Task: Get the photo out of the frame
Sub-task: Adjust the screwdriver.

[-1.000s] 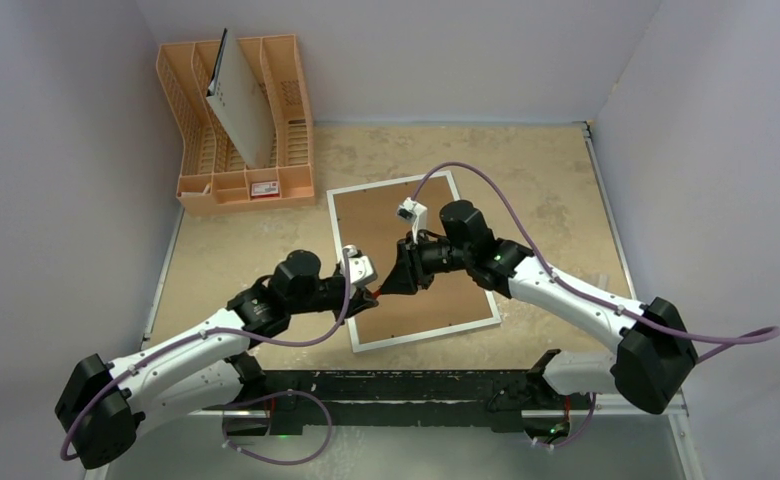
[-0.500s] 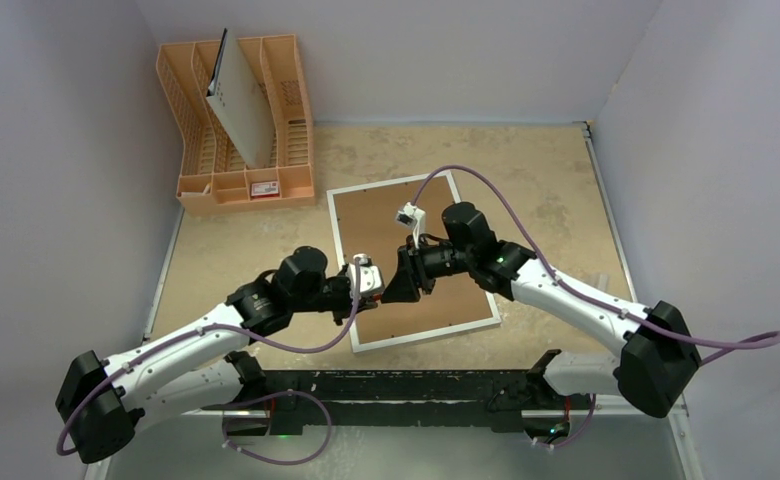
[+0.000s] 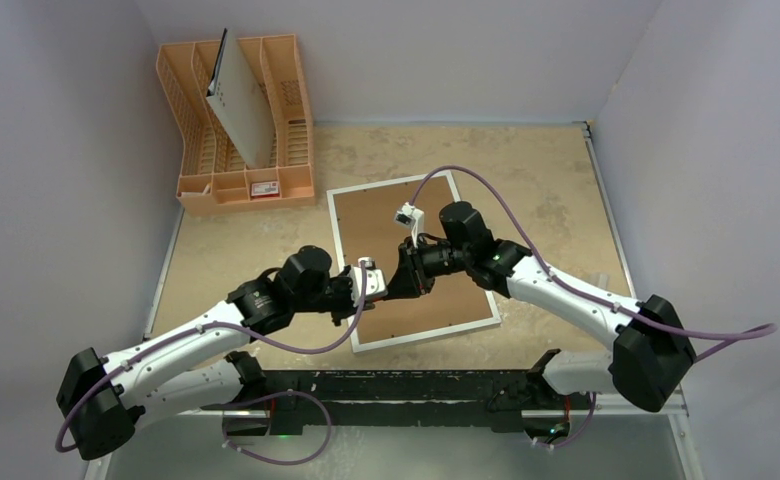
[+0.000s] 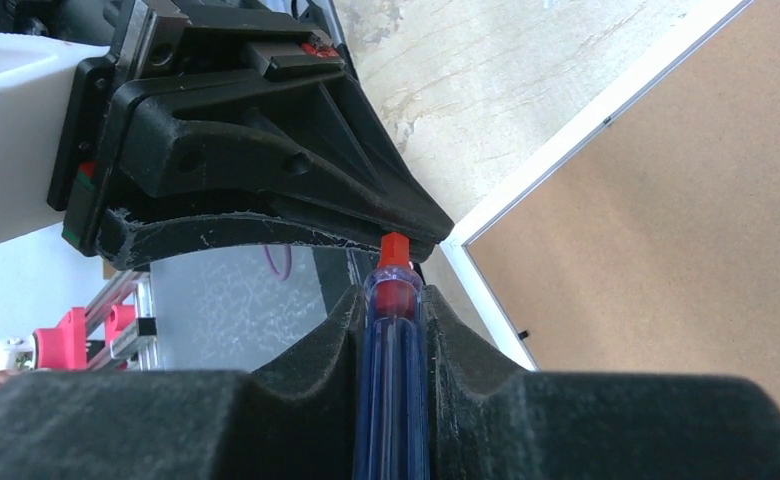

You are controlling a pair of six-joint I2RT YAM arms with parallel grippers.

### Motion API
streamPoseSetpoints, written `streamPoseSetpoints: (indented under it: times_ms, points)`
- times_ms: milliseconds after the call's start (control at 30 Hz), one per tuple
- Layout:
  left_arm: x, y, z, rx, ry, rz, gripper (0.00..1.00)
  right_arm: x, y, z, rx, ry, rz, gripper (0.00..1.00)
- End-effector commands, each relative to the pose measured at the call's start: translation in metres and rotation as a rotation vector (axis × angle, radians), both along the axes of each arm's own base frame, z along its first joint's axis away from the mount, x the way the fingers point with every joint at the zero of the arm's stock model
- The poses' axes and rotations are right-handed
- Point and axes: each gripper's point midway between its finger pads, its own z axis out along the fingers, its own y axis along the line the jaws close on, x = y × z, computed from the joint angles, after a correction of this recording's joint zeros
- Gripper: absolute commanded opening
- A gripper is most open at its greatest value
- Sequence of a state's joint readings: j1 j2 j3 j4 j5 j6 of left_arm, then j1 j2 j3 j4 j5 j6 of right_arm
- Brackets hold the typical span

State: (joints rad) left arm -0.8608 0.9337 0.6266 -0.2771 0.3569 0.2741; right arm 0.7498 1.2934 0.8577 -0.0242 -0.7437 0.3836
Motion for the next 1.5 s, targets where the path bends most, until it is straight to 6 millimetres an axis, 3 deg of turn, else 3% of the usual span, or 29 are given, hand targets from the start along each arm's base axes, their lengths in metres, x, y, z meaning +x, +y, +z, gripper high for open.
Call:
streamPoseSetpoints:
  times_ms: [0, 67, 100, 133, 167, 300, 433, 533, 767, 867, 967, 1100, 1167, 1200, 1300, 1467]
  points:
    - [0.013, -0.007, 0.021, -0.034, -0.076, 0.010, 0.00, -0.012, 0.005, 0.015, 0.068, 0.003, 0.075, 0.01]
    - [0.013, -0.007, 0.022, -0.044, -0.081, 0.018, 0.00, -0.011, 0.005, 0.015, 0.063, 0.010, 0.057, 0.01]
    - [0.013, -0.007, 0.022, -0.049, -0.081, 0.019, 0.00, -0.011, 0.005, 0.015, 0.064, 0.013, 0.053, 0.08]
    - [0.013, -0.007, 0.022, -0.052, -0.082, 0.021, 0.00, -0.011, 0.005, 0.015, 0.068, 0.012, 0.057, 0.23]
    - [0.014, -0.007, 0.023, -0.055, -0.086, 0.026, 0.00, -0.013, 0.005, 0.016, 0.073, 0.014, 0.067, 0.31]
    - [0.014, -0.004, 0.023, -0.051, -0.095, 0.032, 0.00, -0.016, 0.004, 0.013, 0.066, 0.024, 0.080, 0.32]
    - [0.014, -0.004, 0.021, -0.043, -0.090, 0.033, 0.00, -0.016, 0.004, 0.014, 0.067, 0.022, 0.083, 0.25]
    - [0.014, -0.004, 0.022, -0.047, -0.091, 0.034, 0.00, -0.016, 0.004, 0.013, 0.066, 0.027, 0.085, 0.35]
    - [0.014, -0.004, 0.023, -0.051, -0.092, 0.035, 0.00, -0.017, 0.003, 0.011, 0.055, 0.030, 0.084, 0.41]
    - [0.014, -0.004, 0.022, -0.052, -0.091, 0.036, 0.00, -0.016, 0.003, 0.010, 0.052, 0.029, 0.080, 0.40]
    - [0.014, -0.005, 0.023, -0.057, -0.091, 0.031, 0.00, -0.014, 0.004, 0.009, 0.051, 0.024, 0.083, 0.32]
    - [0.014, -0.004, 0.021, -0.047, -0.088, 0.037, 0.00, -0.013, 0.004, 0.010, 0.050, 0.021, 0.080, 0.05]
    - [0.016, -0.003, 0.021, -0.047, -0.087, 0.049, 0.00, -0.011, 0.005, 0.008, 0.044, 0.016, 0.069, 0.00]
    - [0.018, -0.003, 0.022, -0.051, -0.087, 0.065, 0.08, -0.010, 0.003, 0.005, 0.028, 0.022, 0.056, 0.00]
    - [0.033, 0.003, 0.027, -0.068, -0.072, 0.202, 0.53, -0.001, 0.001, 0.000, -0.012, 0.011, -0.008, 0.00]
    - [0.056, 0.019, 0.032, -0.129, -0.057, 0.450, 0.73, 0.028, -0.005, -0.010, -0.062, -0.022, -0.130, 0.00]
